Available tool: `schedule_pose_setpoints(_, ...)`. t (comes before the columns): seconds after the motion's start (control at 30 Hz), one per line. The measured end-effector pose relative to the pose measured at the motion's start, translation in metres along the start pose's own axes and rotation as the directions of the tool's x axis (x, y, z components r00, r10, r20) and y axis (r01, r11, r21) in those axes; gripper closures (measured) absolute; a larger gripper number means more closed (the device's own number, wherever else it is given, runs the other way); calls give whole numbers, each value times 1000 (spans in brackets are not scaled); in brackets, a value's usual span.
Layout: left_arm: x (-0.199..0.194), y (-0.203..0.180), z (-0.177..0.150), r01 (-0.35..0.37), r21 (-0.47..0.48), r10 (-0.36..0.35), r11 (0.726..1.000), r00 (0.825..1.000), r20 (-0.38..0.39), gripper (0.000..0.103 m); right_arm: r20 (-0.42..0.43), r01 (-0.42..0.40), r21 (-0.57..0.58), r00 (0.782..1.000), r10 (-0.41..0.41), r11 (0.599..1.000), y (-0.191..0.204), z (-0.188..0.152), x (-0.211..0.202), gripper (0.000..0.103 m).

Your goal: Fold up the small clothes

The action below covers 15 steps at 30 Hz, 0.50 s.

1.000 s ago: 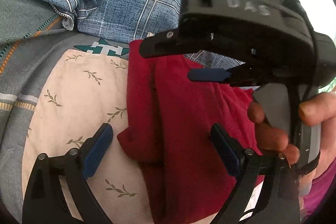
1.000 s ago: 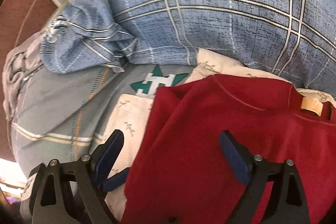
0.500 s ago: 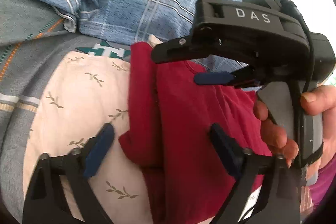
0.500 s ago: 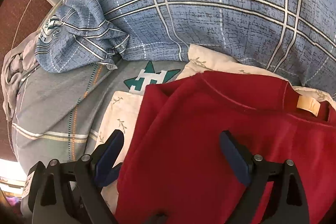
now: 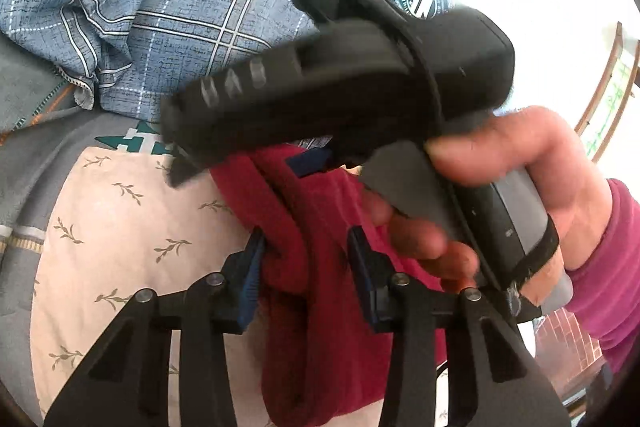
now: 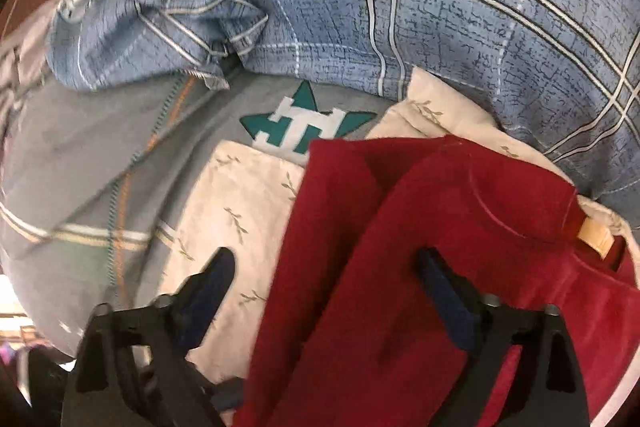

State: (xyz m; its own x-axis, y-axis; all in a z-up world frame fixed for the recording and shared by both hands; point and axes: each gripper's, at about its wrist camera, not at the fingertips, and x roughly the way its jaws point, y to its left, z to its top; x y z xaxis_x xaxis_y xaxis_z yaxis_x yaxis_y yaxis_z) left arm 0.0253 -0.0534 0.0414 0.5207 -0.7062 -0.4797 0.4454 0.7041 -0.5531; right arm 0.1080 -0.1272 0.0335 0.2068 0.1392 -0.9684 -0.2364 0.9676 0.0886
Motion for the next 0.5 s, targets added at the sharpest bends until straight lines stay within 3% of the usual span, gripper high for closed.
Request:
schedule_pose_setpoints(0.03, 2, 1, 1, -12, -7, 12, 1000, 1000, -16, 65, 22, 51, -27, 998, -50, 998, -1, -4, -3, 54)
schedule_pose_setpoints(0.1, 8, 0, 4, -30, -23, 28, 999, 998, -56, 57, 73, 34, -59, 997, -30, 998, -7, -9, -13, 77)
schedule_pose_setpoints(0.17, 10, -2, 4, -35, -42, 32, 999, 996, -84, 22, 130, 12, -52, 991, -5, 999, -15, -18, -24, 81)
schedule_pose_setpoints(0.2, 10, -4, 2, -40, -42, 37, 998, 996, -81, 18, 156, 1, -44, 988, 6, 999, -17, -23, -29, 82)
schedule_pose_setpoints(0.33, 17, -15, -5, -102, 24, 104, 994, 991, -83, 18, 238, -49, -14, 970, 51, 999, -24, -40, -47, 84)
schedule_pose_setpoints(0.4, 13, -13, -8, -93, 25, 95, 995, 991, -90, 23, 277, -89, 13, 957, 82, 996, -30, -47, -57, 85)
schedule_pose_setpoints(0.47, 12, -17, -12, -69, 47, 74, 997, 991, -112, 68, 318, -135, 42, 941, 115, 990, -38, -55, -67, 86)
schedule_pose_setpoints(0.5, 11, -22, -12, -66, 67, 73, 996, 990, -116, 74, 328, -147, 50, 937, 123, 988, -41, -56, -70, 87)
